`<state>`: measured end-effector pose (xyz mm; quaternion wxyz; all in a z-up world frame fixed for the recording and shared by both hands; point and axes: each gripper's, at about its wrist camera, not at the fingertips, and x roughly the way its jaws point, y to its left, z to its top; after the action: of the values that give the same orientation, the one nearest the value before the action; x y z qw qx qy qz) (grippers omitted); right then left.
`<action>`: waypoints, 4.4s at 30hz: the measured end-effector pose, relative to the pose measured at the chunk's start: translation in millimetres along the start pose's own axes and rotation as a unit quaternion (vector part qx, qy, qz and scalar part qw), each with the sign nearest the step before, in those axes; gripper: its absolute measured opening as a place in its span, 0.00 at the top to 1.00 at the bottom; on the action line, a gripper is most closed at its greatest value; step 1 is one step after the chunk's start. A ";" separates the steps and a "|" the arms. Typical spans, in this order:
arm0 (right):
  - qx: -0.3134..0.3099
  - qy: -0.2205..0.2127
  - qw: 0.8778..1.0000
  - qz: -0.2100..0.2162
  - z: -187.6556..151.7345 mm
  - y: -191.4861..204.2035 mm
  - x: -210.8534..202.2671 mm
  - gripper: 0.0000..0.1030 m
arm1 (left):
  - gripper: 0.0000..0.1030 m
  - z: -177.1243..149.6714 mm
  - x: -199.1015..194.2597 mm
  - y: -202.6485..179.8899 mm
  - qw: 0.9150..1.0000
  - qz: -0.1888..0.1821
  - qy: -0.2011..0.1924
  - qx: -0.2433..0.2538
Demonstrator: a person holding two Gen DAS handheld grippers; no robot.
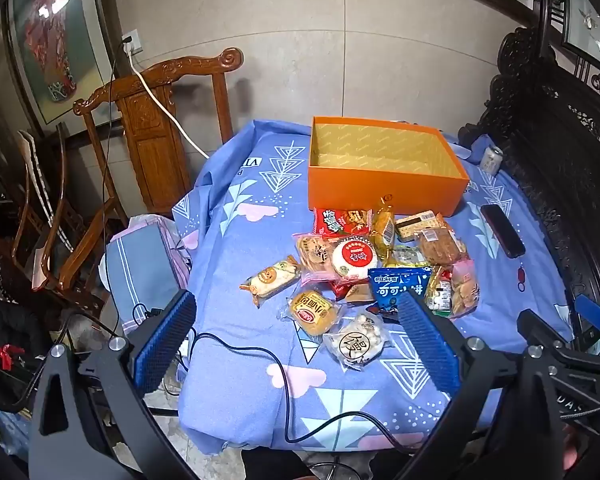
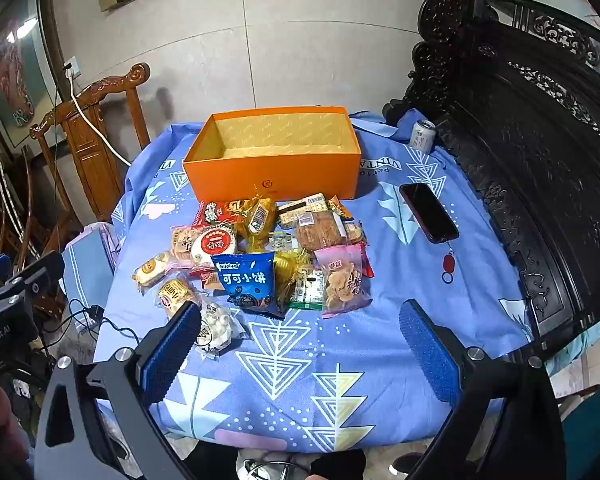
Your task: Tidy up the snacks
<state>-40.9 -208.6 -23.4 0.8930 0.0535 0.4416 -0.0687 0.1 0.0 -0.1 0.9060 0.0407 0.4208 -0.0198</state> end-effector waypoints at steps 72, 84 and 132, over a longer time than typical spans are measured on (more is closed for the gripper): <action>-0.006 0.009 1.000 0.000 5.2 4.3 13.9 0.03 | 0.04 -1.3 4.2 0.3 1.000 -0.001 0.004 0.004; -0.006 0.013 1.000 -0.002 7.0 4.4 16.8 0.03 | 0.04 -0.3 8.3 1.9 1.000 -0.002 0.006 0.005; -0.179 0.050 0.970 0.156 -8.1 61.1 218.7 0.56 | 0.04 -25.0 179.9 63.8 0.998 0.012 0.057 0.015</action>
<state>94.5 -163.7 -200.3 0.8642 -0.0360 0.4774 0.1546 101.7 65.6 -150.0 0.8800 0.0606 0.4708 -0.0130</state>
